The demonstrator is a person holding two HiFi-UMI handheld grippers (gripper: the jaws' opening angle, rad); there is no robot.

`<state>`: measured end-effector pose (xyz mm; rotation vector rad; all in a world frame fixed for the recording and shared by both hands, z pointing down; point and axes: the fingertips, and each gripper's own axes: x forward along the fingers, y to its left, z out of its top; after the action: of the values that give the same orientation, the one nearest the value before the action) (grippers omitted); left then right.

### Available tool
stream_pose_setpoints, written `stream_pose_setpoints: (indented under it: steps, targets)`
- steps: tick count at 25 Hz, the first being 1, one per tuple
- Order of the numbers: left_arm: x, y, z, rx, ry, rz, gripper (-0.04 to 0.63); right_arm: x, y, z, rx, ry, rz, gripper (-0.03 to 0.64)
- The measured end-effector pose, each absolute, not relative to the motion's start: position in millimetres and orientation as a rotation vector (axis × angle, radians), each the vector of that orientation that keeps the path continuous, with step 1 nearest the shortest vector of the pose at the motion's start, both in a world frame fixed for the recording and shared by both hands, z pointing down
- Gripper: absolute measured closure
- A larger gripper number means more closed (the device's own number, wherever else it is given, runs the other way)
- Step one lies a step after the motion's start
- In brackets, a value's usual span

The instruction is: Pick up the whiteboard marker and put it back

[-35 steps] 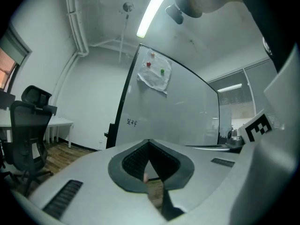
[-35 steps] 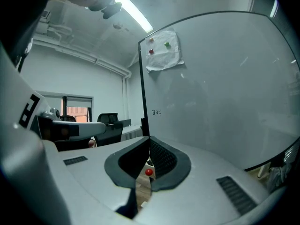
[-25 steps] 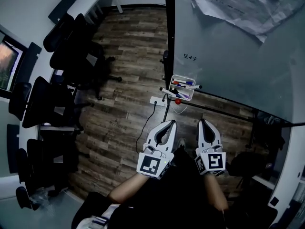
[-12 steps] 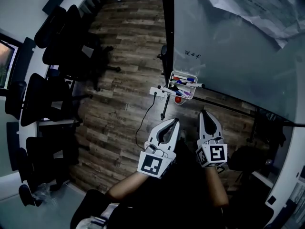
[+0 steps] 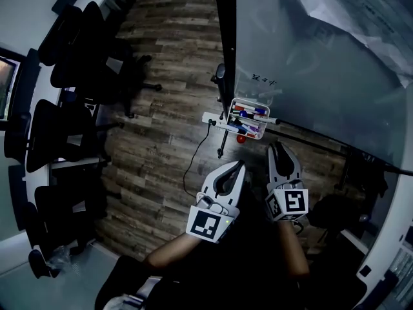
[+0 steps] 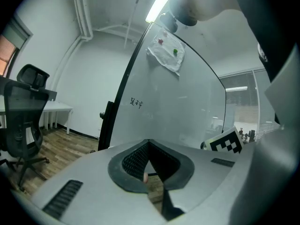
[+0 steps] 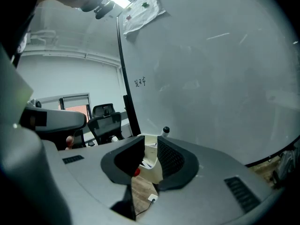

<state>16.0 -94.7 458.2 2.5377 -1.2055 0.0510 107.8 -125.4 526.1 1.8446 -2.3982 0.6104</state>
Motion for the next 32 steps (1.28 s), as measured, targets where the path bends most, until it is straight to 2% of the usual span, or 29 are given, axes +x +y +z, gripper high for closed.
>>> stream_pose_setpoints:
  steps: [8,32]
  targets:
    - [18.0,-103.2,468.0,2.512,-1.203,0.06,0.586,113.8,-146.6,542.0,1.857,-2.377,0.669,0.508]
    - [11.6,-122.2,486.5,2.478,-1.224,0.111,0.586,113.3,-191.5,557.2,1.849,-2.394,0.749,0.492]
